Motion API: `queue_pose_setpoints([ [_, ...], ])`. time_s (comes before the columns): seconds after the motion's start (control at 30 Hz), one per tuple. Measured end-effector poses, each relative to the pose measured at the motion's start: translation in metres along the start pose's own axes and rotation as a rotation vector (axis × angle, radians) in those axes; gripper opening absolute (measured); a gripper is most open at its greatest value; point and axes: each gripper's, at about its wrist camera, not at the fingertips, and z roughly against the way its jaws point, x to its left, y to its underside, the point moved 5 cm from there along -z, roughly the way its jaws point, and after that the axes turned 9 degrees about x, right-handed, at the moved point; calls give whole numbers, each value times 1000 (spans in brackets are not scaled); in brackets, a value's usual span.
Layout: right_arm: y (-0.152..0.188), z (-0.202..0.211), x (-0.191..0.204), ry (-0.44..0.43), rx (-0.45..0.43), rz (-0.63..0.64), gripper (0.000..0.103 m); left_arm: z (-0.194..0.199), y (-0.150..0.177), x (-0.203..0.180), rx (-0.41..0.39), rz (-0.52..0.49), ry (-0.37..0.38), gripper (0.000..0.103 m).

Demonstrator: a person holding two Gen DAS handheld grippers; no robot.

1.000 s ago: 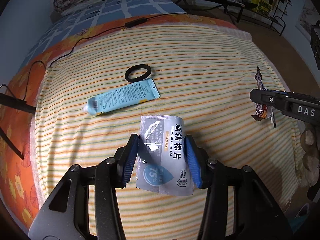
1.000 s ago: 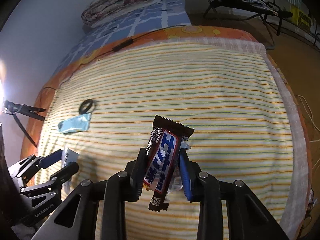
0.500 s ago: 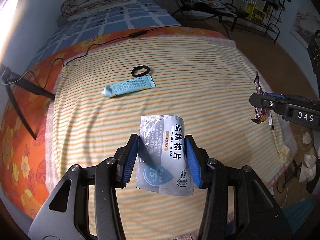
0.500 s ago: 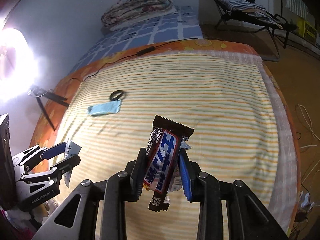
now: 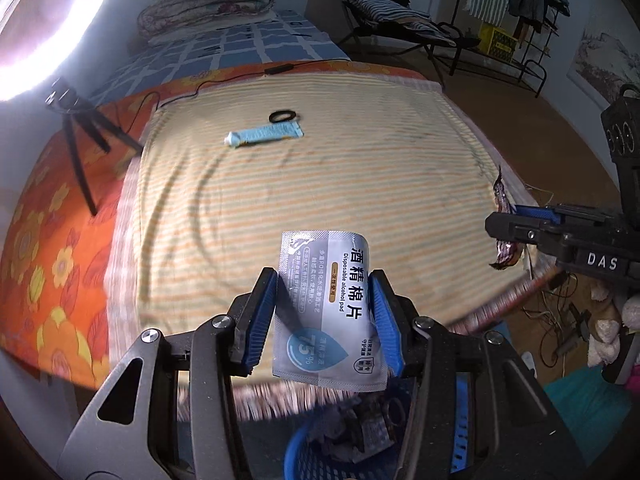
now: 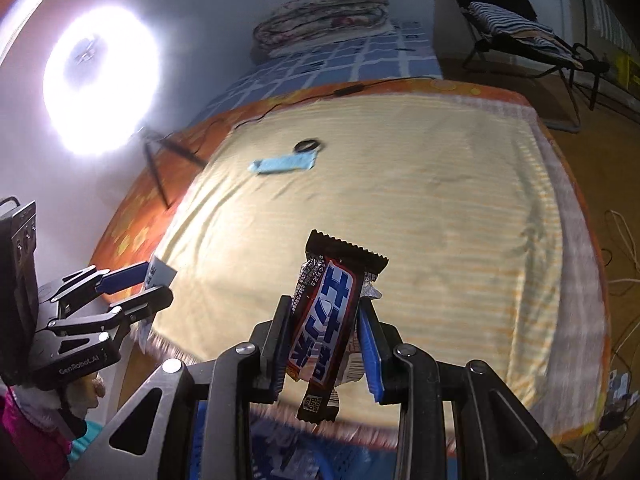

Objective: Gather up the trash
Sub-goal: 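Carry the alcohol pad packet and Snickers bar over the blue basket with both tools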

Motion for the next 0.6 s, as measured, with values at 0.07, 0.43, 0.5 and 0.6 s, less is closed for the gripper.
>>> queue_pose_setpoints([
  [0.07,14,1,9,-2,5,24,32,3,13,-1,0,0,-1,48],
  [0.43,83,-2,34,-14,25,77,32,6,78,-8,17,37,14,48],
  [0.5,93,-6,37,-23,37,79,32,4,88,-10,24,39,16,48],
  [0.6,110,-10,42,-17,46,92,32,1,98,-14,27,39,21,48],
])
